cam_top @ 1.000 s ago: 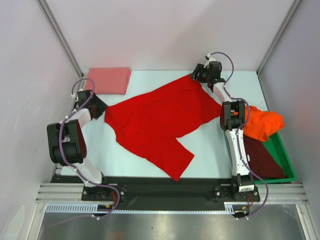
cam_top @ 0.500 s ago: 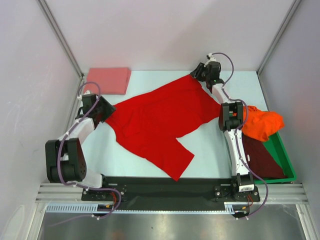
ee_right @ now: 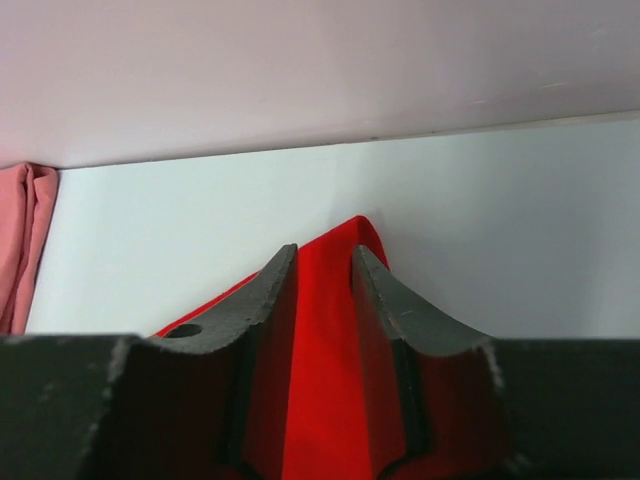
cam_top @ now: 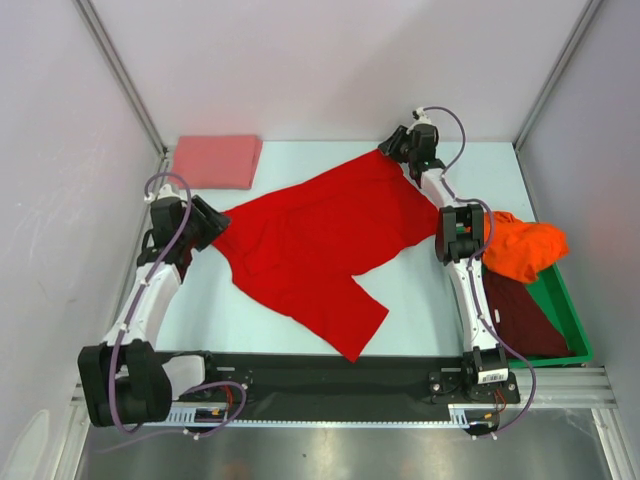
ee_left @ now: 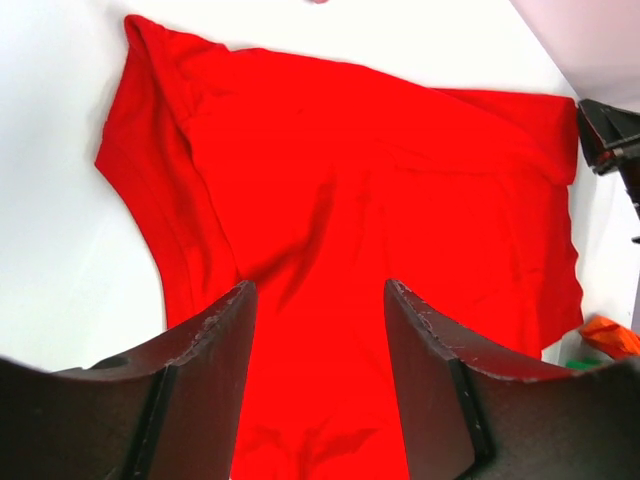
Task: Fold and stack the t-shirts
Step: Fold the tshirt
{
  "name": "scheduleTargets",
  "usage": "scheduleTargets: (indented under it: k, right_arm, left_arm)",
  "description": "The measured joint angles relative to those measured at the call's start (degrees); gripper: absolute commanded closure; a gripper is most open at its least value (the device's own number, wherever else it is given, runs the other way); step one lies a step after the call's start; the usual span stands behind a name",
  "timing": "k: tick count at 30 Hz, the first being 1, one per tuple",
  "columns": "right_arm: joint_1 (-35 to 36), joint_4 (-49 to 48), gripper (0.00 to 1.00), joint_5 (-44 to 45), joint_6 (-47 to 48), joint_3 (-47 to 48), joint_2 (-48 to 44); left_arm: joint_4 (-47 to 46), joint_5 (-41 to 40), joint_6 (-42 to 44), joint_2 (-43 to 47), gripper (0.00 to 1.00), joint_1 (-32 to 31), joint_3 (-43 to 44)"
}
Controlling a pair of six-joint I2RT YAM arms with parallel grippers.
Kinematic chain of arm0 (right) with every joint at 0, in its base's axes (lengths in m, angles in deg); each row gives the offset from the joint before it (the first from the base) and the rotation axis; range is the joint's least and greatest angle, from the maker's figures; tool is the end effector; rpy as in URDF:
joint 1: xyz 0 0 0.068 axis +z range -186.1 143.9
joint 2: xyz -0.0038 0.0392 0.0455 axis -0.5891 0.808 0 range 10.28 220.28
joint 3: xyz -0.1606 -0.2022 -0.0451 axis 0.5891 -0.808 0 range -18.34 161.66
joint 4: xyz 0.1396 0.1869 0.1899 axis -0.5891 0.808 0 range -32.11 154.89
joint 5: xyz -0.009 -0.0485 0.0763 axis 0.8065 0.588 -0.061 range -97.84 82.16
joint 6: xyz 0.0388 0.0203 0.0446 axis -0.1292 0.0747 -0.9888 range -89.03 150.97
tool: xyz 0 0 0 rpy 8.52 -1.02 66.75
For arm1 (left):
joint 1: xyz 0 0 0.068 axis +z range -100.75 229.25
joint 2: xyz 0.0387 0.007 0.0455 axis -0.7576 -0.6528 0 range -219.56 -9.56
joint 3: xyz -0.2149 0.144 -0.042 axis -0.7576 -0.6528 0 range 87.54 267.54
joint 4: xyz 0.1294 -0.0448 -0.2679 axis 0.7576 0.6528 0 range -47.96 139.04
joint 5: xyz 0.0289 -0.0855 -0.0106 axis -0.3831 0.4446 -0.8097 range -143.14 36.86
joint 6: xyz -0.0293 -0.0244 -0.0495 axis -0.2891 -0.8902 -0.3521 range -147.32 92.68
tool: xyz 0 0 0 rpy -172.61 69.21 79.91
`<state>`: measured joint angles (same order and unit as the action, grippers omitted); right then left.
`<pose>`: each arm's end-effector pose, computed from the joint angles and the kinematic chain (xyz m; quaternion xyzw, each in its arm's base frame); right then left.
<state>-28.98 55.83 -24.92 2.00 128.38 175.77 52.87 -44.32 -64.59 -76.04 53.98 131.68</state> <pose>0.6631 0.0969 0.1069 0.0634 0.7959 0.2961 0.5243 0.3079 0.0181 0.2258 -0.2802 0.8318 -0.1978 0.4365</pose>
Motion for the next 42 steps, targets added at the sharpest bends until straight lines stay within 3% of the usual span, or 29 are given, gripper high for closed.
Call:
scheduleTargets:
  k: [9, 11, 13, 16, 22, 27, 30, 37, 42]
  right_arm:
    - [0.2, -1.1, 0.85, 1.5, -3.5, 0.2, 1.0]
    - [0.2, -1.7, 0.72, 2.3, -4.2, 0.2, 1.3]
    - [0.2, -2.8, 0.52, 3.2, -5.0, 0.3, 1.7]
    - [-0.3, -3.0, 0.42, 3.6, -6.1, 1.4, 2.1]
    - [-2.5, -1.7, 0.32, 2.2, -7.4, 0.5, -1.0]
    - [-4.8, 6.3, 0.26, -0.7, -7.0, -7.5, -12.7]
    - [-5.0, 10.3, 0.25, -0.7, -5.6, -19.4, -25.9]
    - [1.3, 14.3, 0.27, 1.4, -0.5, -44.7, -54.6]
    - [5.1, 16.3, 0.30, 2.1, 3.5, -58.6, -65.0]
  left_arm:
    - [2.3, 2.1, 0.2, 2.6, 0.41, -1.3, 0.0]
    - [2.3, 1.7, 0.2, 2.5, 0.39, -3.8, 0.0]
    - [2.3, 0.9, 0.2, 2.1, 0.38, -7.5, 0.0]
    - [2.4, 0.4, 0.2, -0.4, 0.38, -12.2, 0.0]
    - [5.4, -4.5, 1.6, -7.5, 0.41, -17.6, 1.4]
    - [11.7, -12.7, 5.9, -16.9, 0.48, -25.3, 11.9]
    - [13.9, -17.2, 8.7, -20.8, 0.51, -28.7, 17.4]
    - [18.7, -21.7, 13.8, -33.7, 0.57, -30.7, 29.2]
    - [21.5, -23.6, 15.9, -39.5, 0.58, -31.1, 31.7]
